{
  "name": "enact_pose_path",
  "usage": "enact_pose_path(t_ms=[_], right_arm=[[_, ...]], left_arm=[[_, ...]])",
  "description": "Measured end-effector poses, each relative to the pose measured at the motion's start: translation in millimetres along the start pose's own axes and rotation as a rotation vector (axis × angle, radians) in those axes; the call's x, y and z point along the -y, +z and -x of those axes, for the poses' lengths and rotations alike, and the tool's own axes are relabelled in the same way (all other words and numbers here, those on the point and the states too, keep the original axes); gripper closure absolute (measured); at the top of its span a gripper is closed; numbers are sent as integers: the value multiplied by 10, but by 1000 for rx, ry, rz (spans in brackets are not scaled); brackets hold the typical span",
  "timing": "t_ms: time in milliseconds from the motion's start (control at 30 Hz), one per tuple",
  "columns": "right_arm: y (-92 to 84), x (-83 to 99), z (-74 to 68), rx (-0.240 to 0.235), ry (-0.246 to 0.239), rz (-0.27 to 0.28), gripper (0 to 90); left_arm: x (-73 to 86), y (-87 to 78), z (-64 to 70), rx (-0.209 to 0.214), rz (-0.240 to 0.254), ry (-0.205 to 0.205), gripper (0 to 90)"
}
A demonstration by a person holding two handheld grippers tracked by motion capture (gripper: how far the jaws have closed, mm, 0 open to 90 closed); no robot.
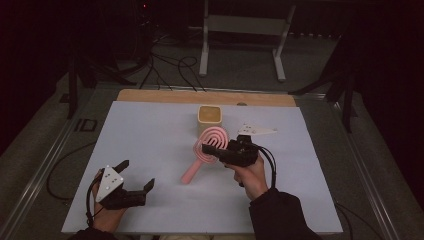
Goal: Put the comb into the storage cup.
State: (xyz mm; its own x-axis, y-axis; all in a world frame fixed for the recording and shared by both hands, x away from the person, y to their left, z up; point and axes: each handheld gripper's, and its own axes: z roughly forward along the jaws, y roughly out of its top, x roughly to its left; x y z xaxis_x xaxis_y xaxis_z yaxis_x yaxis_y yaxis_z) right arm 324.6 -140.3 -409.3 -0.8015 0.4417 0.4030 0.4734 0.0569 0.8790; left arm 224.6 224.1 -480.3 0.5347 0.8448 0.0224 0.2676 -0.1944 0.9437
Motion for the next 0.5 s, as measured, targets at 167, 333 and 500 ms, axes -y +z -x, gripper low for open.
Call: enact_pose_path(t_ms=[167, 333, 500], right_arm=[[-16, -39, 3, 13, 13, 6, 635], [-43, -75, 1, 21, 10, 5, 635], [-73, -117, 9, 25, 7, 12, 635]], left_arm=[[109, 15, -39, -8, -10, -9, 0], [123, -43, -100, -23, 13, -34, 0], [170, -22, -168, -42, 7, -68, 0]])
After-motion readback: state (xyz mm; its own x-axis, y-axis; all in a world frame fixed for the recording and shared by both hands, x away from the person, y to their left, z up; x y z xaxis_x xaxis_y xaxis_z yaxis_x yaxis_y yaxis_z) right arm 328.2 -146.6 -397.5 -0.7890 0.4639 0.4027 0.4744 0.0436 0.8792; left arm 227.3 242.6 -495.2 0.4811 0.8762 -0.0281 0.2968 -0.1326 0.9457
